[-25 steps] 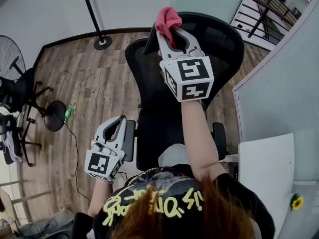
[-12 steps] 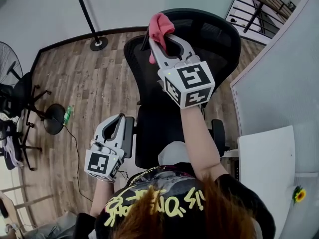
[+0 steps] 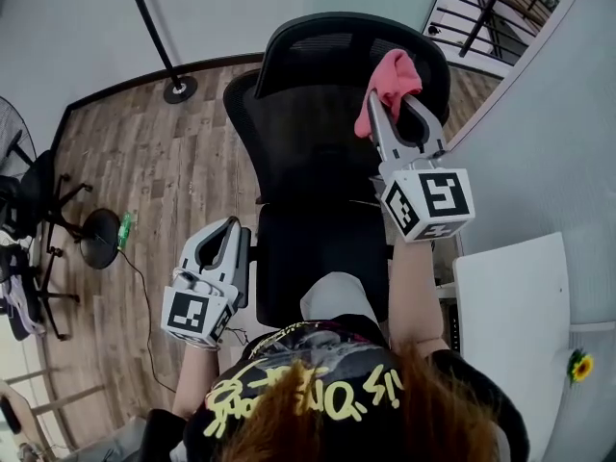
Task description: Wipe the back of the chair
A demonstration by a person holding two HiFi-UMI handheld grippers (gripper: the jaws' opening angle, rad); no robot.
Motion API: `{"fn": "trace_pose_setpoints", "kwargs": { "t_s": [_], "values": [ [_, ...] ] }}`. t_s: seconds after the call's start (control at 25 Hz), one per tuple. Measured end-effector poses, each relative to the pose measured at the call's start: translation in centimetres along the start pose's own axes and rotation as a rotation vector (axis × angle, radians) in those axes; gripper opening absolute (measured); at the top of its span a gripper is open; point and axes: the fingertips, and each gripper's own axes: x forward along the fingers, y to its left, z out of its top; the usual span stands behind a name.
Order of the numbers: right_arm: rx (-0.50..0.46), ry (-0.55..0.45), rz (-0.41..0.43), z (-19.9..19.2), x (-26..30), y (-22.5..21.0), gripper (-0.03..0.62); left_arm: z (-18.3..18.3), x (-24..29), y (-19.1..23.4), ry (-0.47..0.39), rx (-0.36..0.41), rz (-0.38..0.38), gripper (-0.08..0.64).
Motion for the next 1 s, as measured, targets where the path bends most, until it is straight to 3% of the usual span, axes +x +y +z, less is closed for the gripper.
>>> {"fn": "trace_pose_setpoints", "kwargs": {
  "t_s": [0.16, 0.4, 1.0],
  "values": [
    [-0.093, 0.046, -0.147, -0.9, -2.4, -4.8, 0.061, 0.1, 0.6, -0.4, -0.003, 0.01, -0.019, -0.006],
    [-0.159, 0.123, -0.262, -2.9, -3.8, -8.8, 0.061, 0.1, 1.1, -0.5, 0.003, 0.014, -0.03, -0.006],
    [-0.175, 0.144, -0.285, -4.1, -1.7, -9.3, 0.061, -0.6, 1.1, 0.7, 0.025, -0.008, -0.005, -0.006]
  ]
}}
